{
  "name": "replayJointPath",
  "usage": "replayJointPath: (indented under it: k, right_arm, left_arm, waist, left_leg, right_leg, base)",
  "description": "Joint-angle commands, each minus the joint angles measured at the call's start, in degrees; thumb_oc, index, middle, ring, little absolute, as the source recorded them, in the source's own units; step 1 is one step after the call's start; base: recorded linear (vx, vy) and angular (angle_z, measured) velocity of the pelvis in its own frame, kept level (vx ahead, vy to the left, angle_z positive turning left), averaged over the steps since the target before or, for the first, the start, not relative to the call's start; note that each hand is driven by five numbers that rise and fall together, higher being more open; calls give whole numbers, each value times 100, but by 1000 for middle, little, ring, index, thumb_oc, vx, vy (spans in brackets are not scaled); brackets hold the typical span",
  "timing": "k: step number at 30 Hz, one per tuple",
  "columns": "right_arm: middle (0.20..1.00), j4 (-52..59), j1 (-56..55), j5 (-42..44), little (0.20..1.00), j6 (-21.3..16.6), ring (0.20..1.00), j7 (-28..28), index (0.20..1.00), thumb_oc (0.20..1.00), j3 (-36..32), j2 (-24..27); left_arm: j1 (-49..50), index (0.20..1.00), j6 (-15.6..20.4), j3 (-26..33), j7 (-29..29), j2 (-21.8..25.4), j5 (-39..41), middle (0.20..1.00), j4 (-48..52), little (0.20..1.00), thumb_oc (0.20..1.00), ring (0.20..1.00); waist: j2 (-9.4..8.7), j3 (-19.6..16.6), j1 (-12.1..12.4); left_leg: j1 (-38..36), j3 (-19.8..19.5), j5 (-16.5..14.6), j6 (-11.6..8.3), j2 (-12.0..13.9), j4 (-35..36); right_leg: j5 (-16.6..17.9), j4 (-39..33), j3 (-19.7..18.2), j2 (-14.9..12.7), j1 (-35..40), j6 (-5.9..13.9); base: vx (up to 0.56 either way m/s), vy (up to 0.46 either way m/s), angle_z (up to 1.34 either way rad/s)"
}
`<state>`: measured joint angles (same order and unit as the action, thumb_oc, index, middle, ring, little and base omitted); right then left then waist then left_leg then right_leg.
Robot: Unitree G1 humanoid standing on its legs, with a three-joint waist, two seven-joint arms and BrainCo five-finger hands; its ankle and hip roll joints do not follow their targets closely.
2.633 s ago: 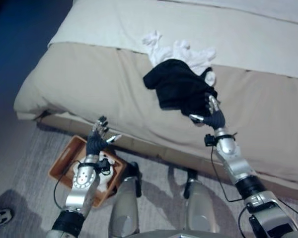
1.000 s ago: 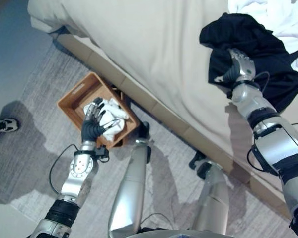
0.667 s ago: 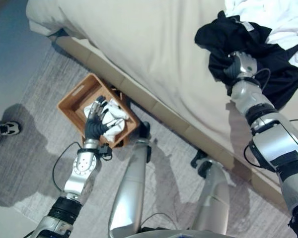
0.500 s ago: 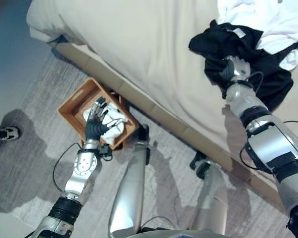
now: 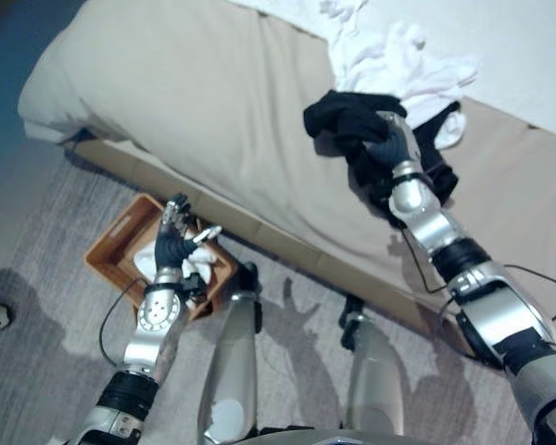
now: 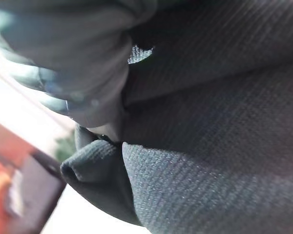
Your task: Pick up clothes into the bucket
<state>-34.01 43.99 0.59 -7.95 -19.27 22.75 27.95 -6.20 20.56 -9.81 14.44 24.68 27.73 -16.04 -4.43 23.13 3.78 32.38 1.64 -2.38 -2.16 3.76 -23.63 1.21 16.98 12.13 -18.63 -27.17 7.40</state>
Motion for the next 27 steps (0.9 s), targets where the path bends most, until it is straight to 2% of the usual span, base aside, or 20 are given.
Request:
replayJointPath:
  k: [1,6,8,10,11,17,20,21,27]
  right_arm:
    - [200,682,-215,895,200,-695,200,422,200,200,-617,334]
    - [200,1618,-898,1653,200,-905,200,951,200,200,-995,409]
    - [200,1728,-929,1809,200,-932,200,1061,200,200,-1006,428]
    - [200,2034,-990,2243,200,-934,200,1290,200,200,-1034,468]
    - [200,2038,-993,2247,200,-932,200,1293,200,200,-1035,470]
    - [200,2590,-637,2738,200,-746,200,1608,200,200,-736,517]
    - [200,2760,-585,2823,200,-699,200,1699,200,200,-632,515]
    - [200,2861,-490,2960,200,-663,200,1804,200,200,-499,497]
    - [200,3120,-267,3382,200,-460,200,2029,200,200,-58,410]
  left_arm:
    - [132,1000,161,186,-219,102,-366,1000,13,1000,1000,1000]
    - [111,1000,64,193,-321,176,-748,1000,-188,1000,1000,1000]
    - [110,1000,33,169,-355,191,-824,1000,-189,1000,1000,1000]
    - [68,1000,-12,93,-453,240,-966,1000,-187,1000,1000,1000]
    - [69,1000,-11,93,-455,240,-964,1000,-188,1000,1000,1000]
    - [-290,1000,-201,-231,-626,134,-944,1000,-192,1000,1000,1000]
    - [-392,1000,-235,-316,-715,63,-836,1000,-197,1000,1000,1000]
    - [-575,1000,-281,-496,-823,29,-787,1000,-132,1000,1000,1000]
    - [-1182,1000,-479,-1039,-1043,-101,-533,1000,-130,1000,1000,1000]
  waist:
    - [-151,-313,-15]
    - [-214,-641,-187]
    - [-230,-730,-209]
    - [-253,-992,-279]
    - [-252,-986,-273]
    - [-278,-1496,-395]
    - [-277,-1599,-415]
    - [-268,-1735,-442]
    - [-262,-1971,-513]
  left_leg:
    - [-340,-351,308,43,-19,734]
    - [-1056,-259,361,-39,150,1170]
    - [-1188,-229,403,-44,174,1281]
    - [-1555,-120,435,-95,259,1525]
    - [-1575,-115,440,-97,261,1542]
    - [-2307,105,380,-137,311,1792]
    - [-2524,166,363,-139,328,1880]
    - [-2677,214,360,-144,335,1968]
    - [-2969,284,366,-162,351,2132]
  right_leg:
    - [286,-254,-34,-120,581,368]
    - [417,-861,23,4,1282,439]
    - [477,-1001,20,45,1391,454]
    - [550,-1266,2,114,1655,479]
    - [554,-1277,0,117,1669,478]
    - [530,-1508,-119,250,2188,468]
    - [531,-1549,-160,261,2340,473]
    - [523,-1591,-163,277,2459,485]
    - [514,-1689,-138,303,2695,494]
  base:
    - [120,-46,-5]
    - [102,-33,-11]
    - [86,-21,-18]
    - [109,-22,-20]
    - [107,-21,-19]
    - [118,-26,-19]
    - [83,-17,-15]
    - [84,-14,-25]
    - [53,-13,-4]
